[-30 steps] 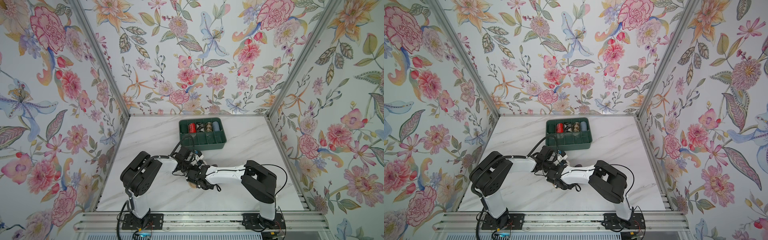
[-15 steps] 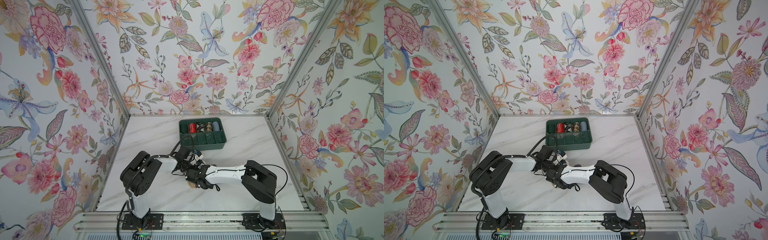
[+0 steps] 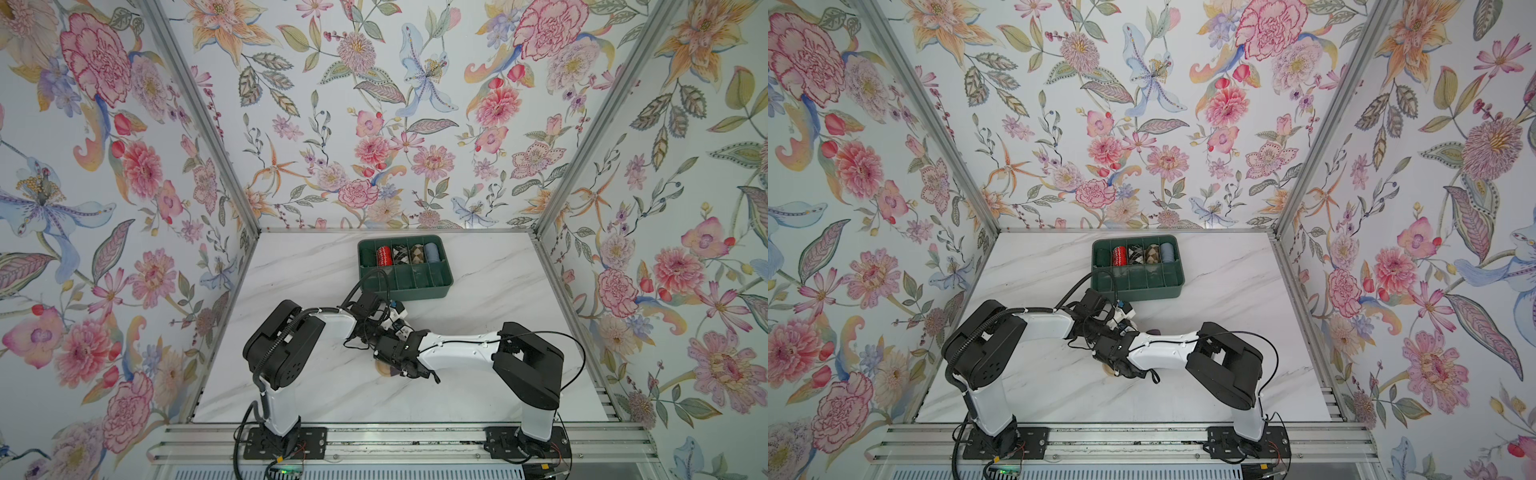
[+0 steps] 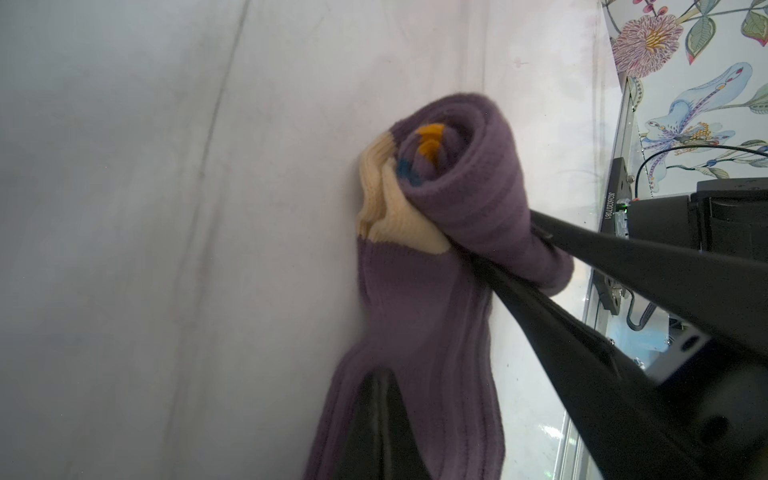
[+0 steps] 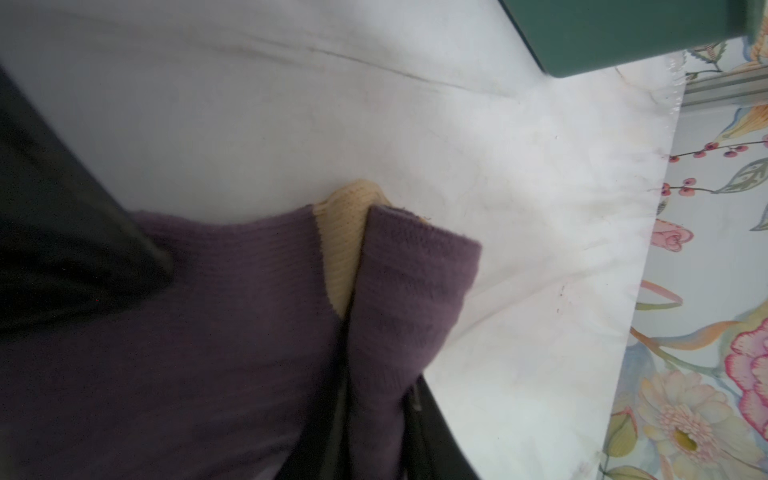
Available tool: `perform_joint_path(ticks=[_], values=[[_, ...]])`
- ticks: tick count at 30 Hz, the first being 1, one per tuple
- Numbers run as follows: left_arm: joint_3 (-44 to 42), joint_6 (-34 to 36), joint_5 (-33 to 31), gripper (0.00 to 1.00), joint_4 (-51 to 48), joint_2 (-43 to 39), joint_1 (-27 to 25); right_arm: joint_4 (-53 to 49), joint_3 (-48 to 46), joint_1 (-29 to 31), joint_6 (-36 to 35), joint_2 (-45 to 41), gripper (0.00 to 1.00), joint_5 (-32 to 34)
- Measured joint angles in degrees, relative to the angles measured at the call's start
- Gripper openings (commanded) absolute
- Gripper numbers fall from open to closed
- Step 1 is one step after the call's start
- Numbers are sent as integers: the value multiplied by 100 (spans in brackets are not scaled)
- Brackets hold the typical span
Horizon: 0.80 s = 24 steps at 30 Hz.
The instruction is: Roll the socks
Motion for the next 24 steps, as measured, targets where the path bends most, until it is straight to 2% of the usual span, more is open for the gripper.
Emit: perform_joint_path(ticks=[6, 11, 14, 24], values=[[11, 11, 39, 0, -22, 13, 2, 361, -205, -72, -173, -164, 25, -284], [57, 9, 46, 0, -61, 37, 0, 699, -415, -173, -367, -323, 32, -575], [120, 7, 31, 0, -63, 68, 0, 940, -595, -275, -540, -492, 32, -787], [439, -13, -293, 0, -81, 188, 0, 2138, -1222, -791, -774, -1145, 36, -2081]])
